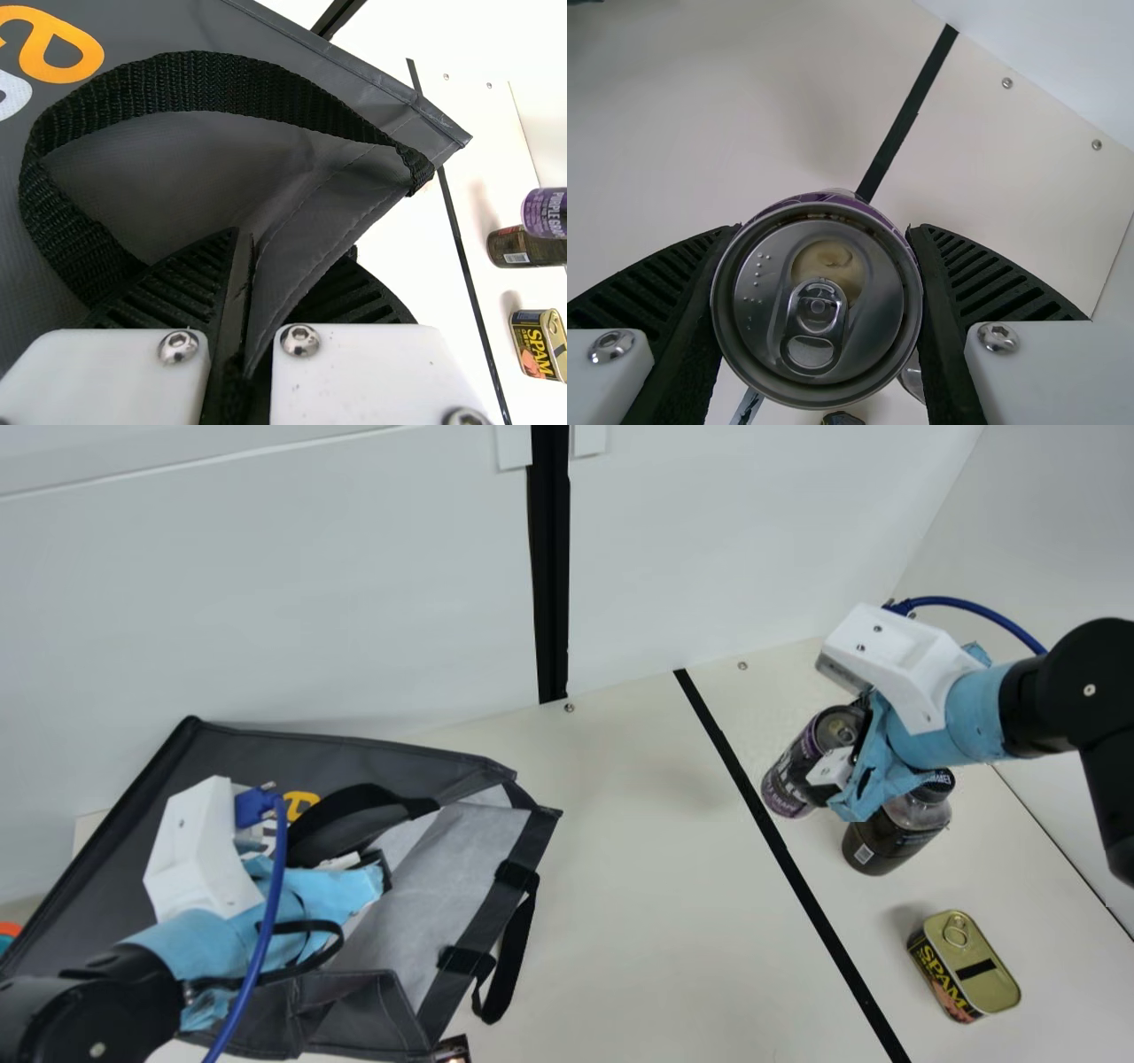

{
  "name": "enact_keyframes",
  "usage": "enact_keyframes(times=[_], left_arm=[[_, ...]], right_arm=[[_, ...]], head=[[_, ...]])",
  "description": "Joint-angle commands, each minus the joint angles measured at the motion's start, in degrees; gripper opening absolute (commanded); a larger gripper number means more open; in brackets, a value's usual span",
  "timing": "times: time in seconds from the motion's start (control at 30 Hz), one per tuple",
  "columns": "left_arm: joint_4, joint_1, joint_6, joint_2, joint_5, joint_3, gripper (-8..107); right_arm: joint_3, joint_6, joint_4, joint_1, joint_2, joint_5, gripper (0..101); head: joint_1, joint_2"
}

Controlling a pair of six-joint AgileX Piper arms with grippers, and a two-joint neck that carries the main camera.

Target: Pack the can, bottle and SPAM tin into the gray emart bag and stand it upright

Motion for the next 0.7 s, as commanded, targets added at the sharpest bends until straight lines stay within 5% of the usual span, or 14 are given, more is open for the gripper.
enact_keyframes(times=[0.0,0.67], left_arm=[[0.0,0.0,0.0,0.0,0.0,0.0,-8],[0.0,0.0,0.0,0.0,0.0,0.0,-8]], right_arm=[[1.2,-0.7,0.3,0.2,-0.7,0.0,0],[12.3,-4.3,4.1,5.3,-7.0,0.0,0]], head=[[-1.3,0.0],[-1.3,0.0]])
